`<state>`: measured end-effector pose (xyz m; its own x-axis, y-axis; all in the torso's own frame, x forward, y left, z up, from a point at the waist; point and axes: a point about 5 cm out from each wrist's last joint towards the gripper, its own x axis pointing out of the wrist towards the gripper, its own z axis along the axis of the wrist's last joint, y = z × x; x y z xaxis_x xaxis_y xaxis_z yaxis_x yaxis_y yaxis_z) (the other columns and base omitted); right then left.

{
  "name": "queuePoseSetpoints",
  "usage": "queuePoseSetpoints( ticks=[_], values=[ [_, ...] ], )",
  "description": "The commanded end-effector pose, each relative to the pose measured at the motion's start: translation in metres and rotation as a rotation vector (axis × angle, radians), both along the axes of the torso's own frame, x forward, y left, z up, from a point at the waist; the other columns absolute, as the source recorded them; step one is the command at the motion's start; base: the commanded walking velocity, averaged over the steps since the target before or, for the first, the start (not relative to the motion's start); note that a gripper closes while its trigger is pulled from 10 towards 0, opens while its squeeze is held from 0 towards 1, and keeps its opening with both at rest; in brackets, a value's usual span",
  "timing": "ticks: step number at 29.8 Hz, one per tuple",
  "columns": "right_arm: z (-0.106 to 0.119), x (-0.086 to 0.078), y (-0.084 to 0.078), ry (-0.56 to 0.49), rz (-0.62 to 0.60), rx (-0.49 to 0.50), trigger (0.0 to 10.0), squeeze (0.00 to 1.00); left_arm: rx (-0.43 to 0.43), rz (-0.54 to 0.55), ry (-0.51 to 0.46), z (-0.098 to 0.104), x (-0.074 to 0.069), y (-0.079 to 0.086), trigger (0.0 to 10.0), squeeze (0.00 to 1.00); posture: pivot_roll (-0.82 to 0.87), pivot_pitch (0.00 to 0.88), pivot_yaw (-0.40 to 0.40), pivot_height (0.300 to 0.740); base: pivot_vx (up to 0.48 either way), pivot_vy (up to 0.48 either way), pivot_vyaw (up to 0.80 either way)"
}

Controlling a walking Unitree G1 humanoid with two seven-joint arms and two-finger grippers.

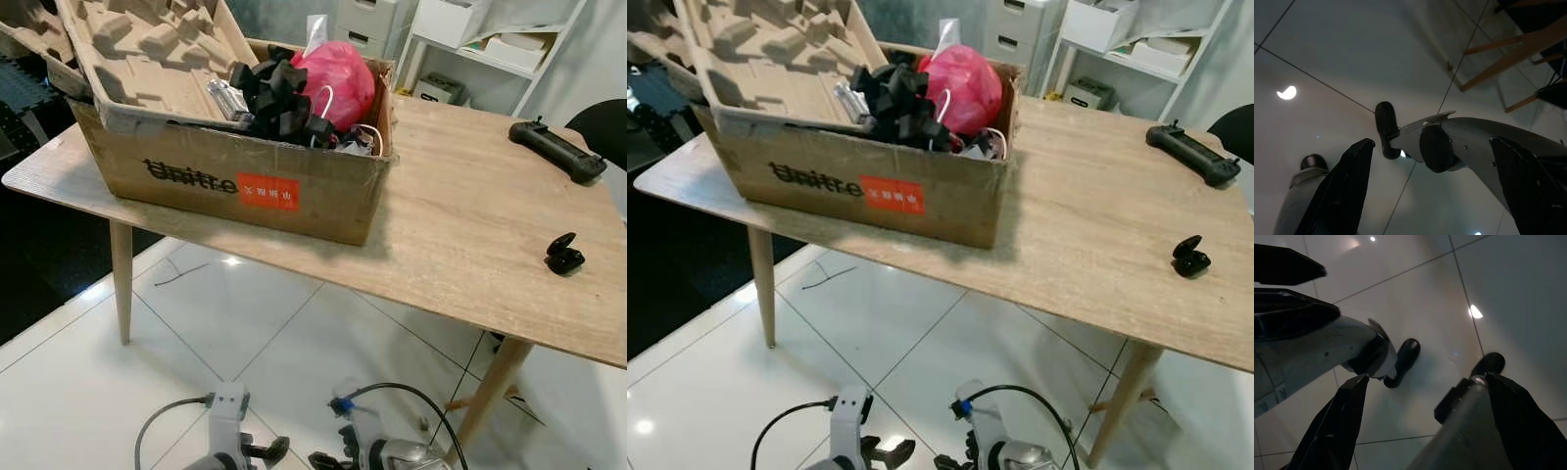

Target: Picking trash to rubbish bin

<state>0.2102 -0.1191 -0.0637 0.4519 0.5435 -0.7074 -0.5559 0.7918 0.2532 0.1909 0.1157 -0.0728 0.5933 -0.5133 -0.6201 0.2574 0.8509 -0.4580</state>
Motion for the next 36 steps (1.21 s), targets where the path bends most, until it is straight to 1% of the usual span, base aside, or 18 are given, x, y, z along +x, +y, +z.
queuePoseSetpoints(
  ticks=[1, 7, 19, 26, 31, 36],
  values=[
    [-0.0054, -0.0073, -0.0084, 0.038, -0.021, -0.024, 10.0, 0.00, 0.032, 0.015, 0.056, -0.0078, -0.0121, 0.0036, 10.0, 0.00, 0.04, 0.101, -0.052, 0.740, 0.000, 0.000, 0.00],
    [-0.0065, -0.0090, -0.0114, 0.044, -0.023, -0.034, 10.0, 0.00, 0.056, 0.031, 0.070, -0.0095, -0.0140, 0.0074, 10.0, 0.00, 0.04, 0.095, -0.054, 0.740, 0.000, 0.000, 0.00],
    [-0.0063, -0.0081, -0.0109, 0.056, -0.046, -0.019, 10.0, 0.00, 0.063, 0.063, 0.089, -0.0109, -0.0150, 0.0101, 10.0, 0.00, 0.05, 0.095, -0.051, 0.740, 0.000, 0.000, 0.00],
    [-0.0052, -0.0061, -0.0105, 0.054, -0.050, -0.014, 10.0, 0.00, 0.073, 0.057, 0.096, -0.0113, -0.0151, 0.0107, 10.0, 0.00, 0.04, 0.093, -0.047, 0.740, 0.000, 0.000, 0.00],
    [-0.0049, -0.0055, -0.0108, 0.054, -0.055, -0.013, 10.0, 0.00, 0.025, 0.098, 0.098, -0.0095, -0.0118, 0.0085, 10.0, 0.00, 0.04, 0.092, -0.046, 0.740, 0.000, 0.000, 0.00],
    [-0.0052, -0.0059, -0.0107, 0.056, -0.058, -0.014, 10.0, 0.00, 0.032, 0.086, 0.104, -0.0098, -0.0121, 0.0083, 10.0, 0.00, 0.04, 0.093, -0.046, 0.740, 0.000, 0.000, 0.00]
  ],
)
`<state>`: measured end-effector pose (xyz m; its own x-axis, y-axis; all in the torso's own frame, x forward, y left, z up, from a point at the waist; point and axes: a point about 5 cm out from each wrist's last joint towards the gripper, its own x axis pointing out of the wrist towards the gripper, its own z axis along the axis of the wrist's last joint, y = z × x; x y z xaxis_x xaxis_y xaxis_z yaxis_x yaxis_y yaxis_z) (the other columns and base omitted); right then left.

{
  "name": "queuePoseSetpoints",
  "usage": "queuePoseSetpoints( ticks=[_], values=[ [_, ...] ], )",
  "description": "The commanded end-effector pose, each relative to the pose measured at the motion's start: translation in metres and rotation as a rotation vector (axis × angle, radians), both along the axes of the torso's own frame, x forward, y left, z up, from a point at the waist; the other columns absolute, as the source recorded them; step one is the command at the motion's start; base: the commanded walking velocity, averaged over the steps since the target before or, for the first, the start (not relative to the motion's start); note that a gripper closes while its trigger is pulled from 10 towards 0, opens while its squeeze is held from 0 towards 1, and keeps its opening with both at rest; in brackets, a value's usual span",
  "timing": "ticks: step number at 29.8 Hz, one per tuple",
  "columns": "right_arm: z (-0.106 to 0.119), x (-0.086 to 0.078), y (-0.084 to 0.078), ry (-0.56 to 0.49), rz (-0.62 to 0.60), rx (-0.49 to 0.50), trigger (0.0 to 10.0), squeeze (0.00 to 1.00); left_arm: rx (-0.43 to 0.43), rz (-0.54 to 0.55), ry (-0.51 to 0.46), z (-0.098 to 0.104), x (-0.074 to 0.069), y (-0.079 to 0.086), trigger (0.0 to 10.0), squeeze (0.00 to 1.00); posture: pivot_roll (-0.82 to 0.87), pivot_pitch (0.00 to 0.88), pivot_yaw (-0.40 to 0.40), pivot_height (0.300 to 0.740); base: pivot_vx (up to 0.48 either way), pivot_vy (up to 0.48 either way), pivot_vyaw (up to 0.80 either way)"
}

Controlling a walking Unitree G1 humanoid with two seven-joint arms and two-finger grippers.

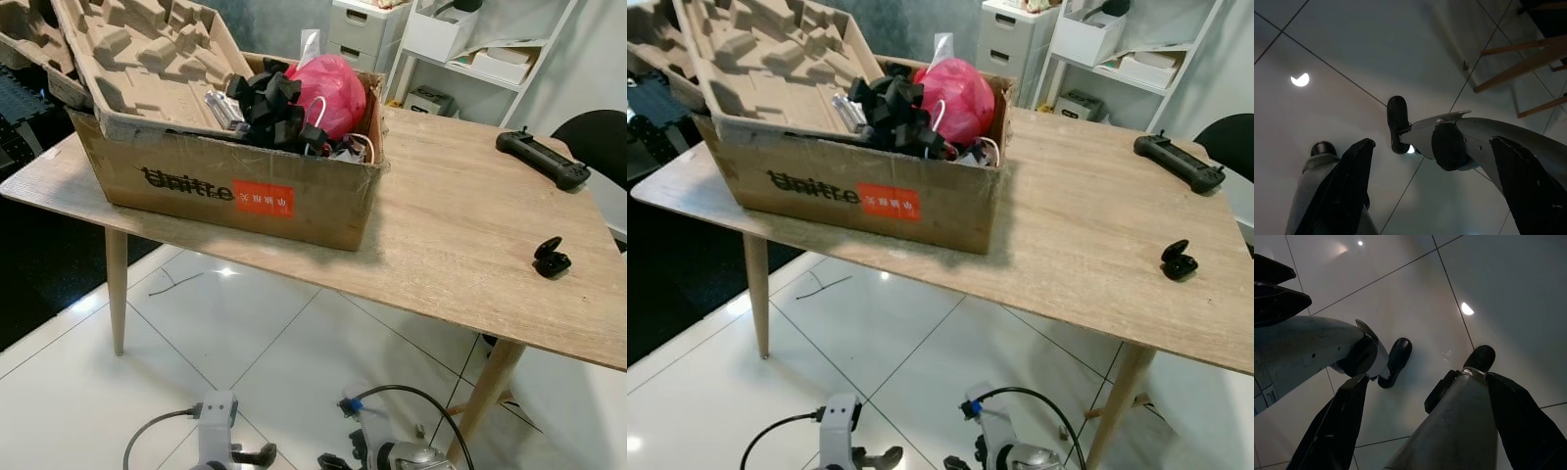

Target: Picking trash to rubbish bin

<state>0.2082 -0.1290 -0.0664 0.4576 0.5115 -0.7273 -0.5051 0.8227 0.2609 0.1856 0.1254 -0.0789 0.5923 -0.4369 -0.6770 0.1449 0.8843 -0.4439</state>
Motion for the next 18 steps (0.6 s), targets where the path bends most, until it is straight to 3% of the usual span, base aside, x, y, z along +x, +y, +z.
queuePoseSetpoints(
  ticks=[1, 18],
  values=[
    [-0.0026, -0.0039, -0.0008, 0.025, -0.005, -0.003, 10.0, 0.00, -0.002, -0.006, 0.035, -0.0037, -0.0068, -0.0013, 10.0, 0.00, 0.04, 0.093, -0.046, 0.740, 0.000, 0.000, 0.00],
    [-0.0033, -0.0047, -0.0012, 0.030, 0.002, -0.013, 10.0, 0.00, 0.002, -0.030, 0.049, -0.0043, -0.0077, -0.0037, 10.0, 0.00, 0.04, 0.086, -0.044, 0.740, 0.000, 0.000, 0.00]
  ],
)
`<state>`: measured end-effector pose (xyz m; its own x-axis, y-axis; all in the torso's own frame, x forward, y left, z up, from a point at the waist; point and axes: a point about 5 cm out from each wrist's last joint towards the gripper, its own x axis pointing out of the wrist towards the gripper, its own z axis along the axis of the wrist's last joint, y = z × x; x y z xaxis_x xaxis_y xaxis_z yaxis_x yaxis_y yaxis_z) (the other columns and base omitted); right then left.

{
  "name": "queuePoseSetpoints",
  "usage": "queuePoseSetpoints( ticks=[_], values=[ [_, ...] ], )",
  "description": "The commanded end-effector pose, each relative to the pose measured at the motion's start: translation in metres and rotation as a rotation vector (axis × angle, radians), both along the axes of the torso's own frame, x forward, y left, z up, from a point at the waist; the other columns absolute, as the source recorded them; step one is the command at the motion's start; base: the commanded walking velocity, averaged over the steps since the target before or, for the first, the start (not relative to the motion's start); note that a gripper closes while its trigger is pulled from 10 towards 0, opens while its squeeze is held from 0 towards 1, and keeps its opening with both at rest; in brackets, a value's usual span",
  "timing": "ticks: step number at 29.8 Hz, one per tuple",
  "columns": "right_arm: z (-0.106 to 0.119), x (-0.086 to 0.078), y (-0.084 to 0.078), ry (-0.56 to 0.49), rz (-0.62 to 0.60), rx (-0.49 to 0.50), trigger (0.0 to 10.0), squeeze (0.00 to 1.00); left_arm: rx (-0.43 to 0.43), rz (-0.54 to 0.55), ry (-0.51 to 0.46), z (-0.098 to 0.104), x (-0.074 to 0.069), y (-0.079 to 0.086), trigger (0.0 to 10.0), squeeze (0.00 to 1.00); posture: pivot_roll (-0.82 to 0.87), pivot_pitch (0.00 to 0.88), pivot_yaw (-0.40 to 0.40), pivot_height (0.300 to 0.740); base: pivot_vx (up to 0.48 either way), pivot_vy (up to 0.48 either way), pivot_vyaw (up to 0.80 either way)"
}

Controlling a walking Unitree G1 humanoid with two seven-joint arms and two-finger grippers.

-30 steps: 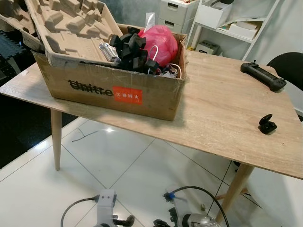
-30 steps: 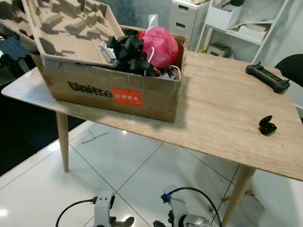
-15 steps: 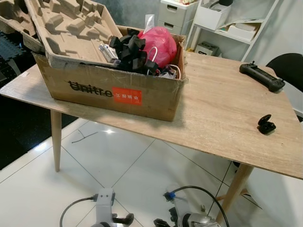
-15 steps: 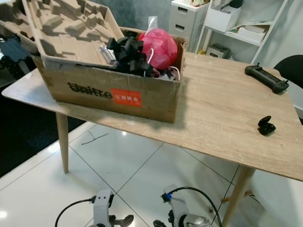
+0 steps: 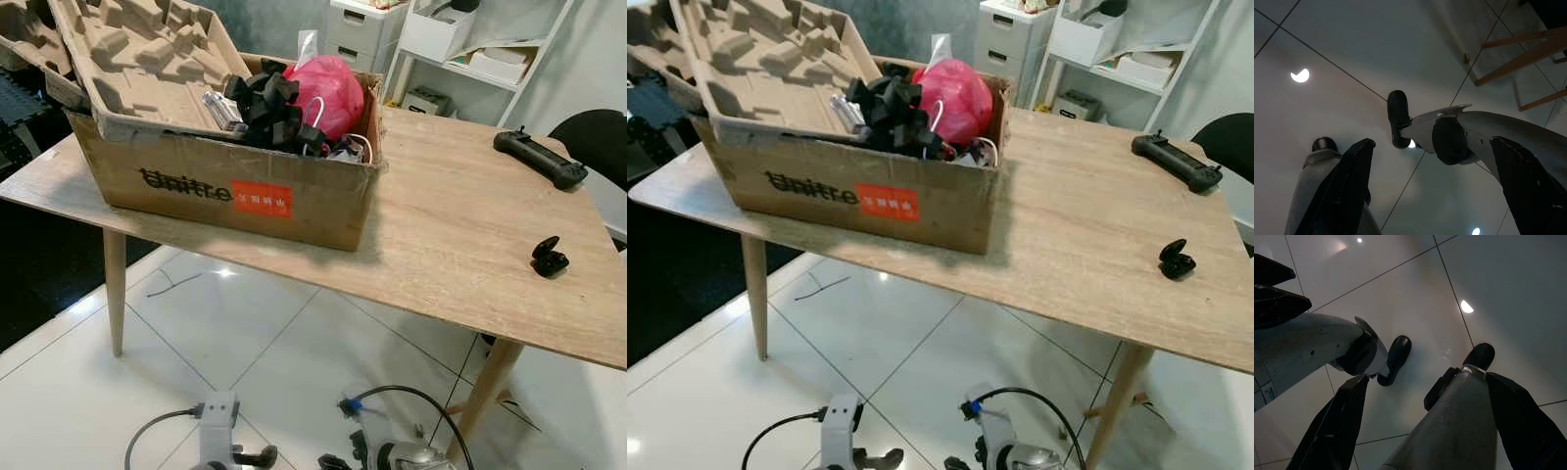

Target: Picking trash to rubbish bin

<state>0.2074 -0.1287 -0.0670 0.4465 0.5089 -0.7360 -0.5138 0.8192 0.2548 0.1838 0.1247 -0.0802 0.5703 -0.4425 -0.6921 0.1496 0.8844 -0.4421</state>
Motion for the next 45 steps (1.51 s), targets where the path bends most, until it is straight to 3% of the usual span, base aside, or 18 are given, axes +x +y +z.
queuePoseSetpoints(
  ticks=[1, 19, 45],
  values=[
    [-0.0027, -0.0040, -0.0011, 0.024, -0.010, -0.002, 10.0, 0.00, -0.003, -0.016, 0.028, -0.0029, -0.0059, -0.0029, 10.0, 0.00, 0.04, 0.085, -0.042, 0.740, 0.000, 0.000, 0.00],
    [-0.0041, -0.0066, -0.0012, 0.031, -0.014, 0.002, 10.0, 0.00, 0.004, -0.037, 0.030, -0.0036, -0.0074, -0.0041, 10.0, 0.00, 0.04, 0.093, -0.044, 0.740, 0.000, 0.000, 0.00],
    [-0.0060, -0.0100, -0.0013, 0.039, -0.009, -0.006, 10.0, 0.00, 0.015, -0.061, 0.036, -0.0050, -0.0104, -0.0053, 10.0, 0.00, 0.04, 0.089, -0.040, 0.740, -0.317, 0.000, 0.00]
  ],
)
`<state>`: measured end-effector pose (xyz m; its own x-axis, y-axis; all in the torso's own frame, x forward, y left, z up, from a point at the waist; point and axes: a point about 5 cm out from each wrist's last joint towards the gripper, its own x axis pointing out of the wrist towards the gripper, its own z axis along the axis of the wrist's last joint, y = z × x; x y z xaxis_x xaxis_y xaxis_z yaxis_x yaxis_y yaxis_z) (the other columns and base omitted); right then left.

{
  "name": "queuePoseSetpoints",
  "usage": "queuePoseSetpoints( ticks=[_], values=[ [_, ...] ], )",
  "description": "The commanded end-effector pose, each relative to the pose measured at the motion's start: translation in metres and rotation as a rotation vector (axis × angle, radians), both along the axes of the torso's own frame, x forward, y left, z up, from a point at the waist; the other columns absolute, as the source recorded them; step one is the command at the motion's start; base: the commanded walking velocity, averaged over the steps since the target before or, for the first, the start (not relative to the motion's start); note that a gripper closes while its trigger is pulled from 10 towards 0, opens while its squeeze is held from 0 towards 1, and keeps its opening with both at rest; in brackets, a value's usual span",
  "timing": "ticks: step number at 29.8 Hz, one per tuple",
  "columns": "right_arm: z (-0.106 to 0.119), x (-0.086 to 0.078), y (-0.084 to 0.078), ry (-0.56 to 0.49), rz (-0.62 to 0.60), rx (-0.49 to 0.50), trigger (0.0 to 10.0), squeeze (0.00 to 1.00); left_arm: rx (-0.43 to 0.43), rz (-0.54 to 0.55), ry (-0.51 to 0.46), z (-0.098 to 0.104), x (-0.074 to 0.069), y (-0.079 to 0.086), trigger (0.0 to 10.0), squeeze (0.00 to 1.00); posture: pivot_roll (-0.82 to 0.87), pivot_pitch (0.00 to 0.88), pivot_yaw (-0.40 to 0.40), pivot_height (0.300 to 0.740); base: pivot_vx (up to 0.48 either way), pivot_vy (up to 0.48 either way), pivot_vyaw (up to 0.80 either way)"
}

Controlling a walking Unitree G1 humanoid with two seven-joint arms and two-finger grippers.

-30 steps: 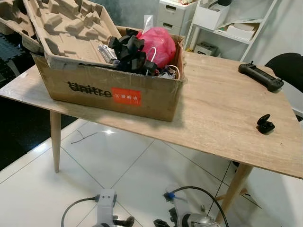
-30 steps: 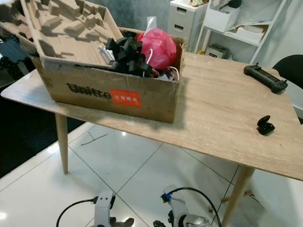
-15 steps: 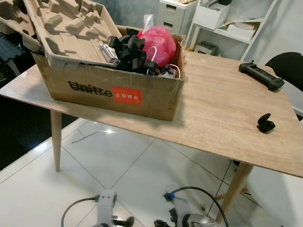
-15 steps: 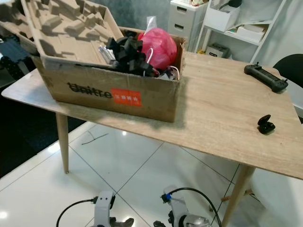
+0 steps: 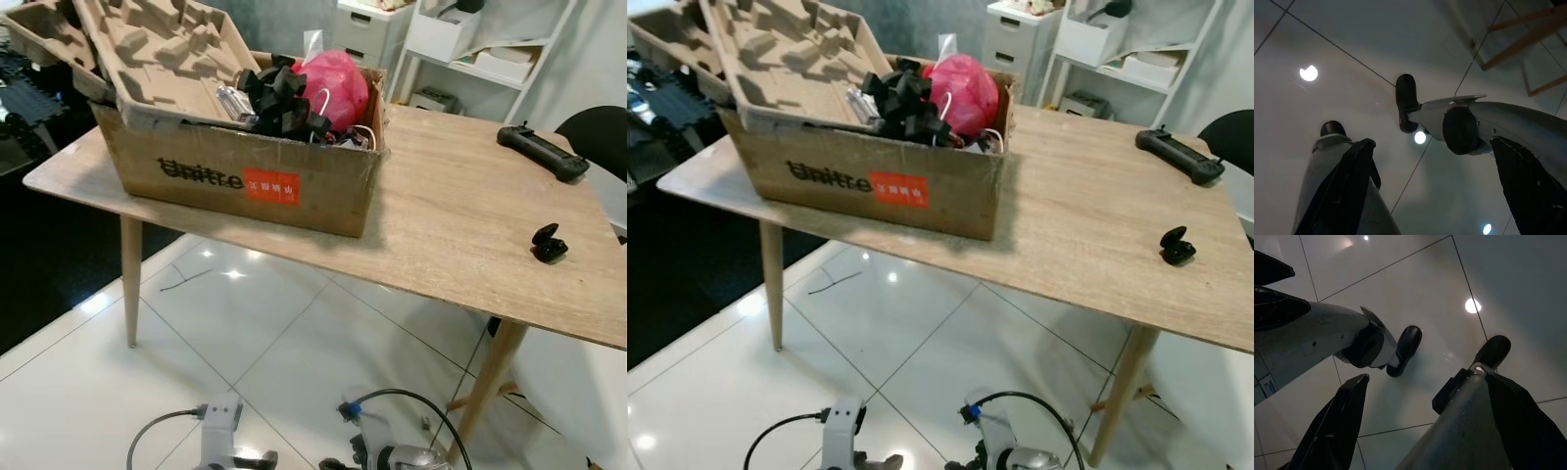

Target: Picking trash to rubbish bin

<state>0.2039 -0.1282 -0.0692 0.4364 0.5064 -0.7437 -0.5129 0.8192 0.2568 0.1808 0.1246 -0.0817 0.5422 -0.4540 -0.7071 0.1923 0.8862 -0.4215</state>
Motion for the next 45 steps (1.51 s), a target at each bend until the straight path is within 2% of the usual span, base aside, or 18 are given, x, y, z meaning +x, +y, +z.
queuePoseSetpoints(
  ticks=[1, 38, 45],
  values=[
    [-0.0038, -0.0065, -0.0019, 0.027, -0.012, -0.001, 10.0, 0.00, -0.009, -0.009, 0.029, -0.0035, -0.0074, -0.0052, 10.0, 0.00, 0.04, 0.089, -0.040, 0.740, -0.371, 0.000, 0.00],
    [-0.0009, -0.0013, -0.0015, 0.014, -0.020, 0.009, 10.0, 0.00, -0.002, -0.017, 0.021, -0.0023, -0.0048, -0.0039, 10.0, 0.00, 0.04, 0.087, -0.041, 0.740, -0.384, 0.000, 0.00],
    [-0.0017, -0.0020, -0.0038, 0.018, -0.032, -0.003, 10.0, 0.00, 0.000, -0.026, 0.018, -0.0016, -0.0032, -0.0054, 10.0, 0.00, 0.04, 0.085, -0.043, 0.740, -0.141, 0.000, 0.00]
  ],
)
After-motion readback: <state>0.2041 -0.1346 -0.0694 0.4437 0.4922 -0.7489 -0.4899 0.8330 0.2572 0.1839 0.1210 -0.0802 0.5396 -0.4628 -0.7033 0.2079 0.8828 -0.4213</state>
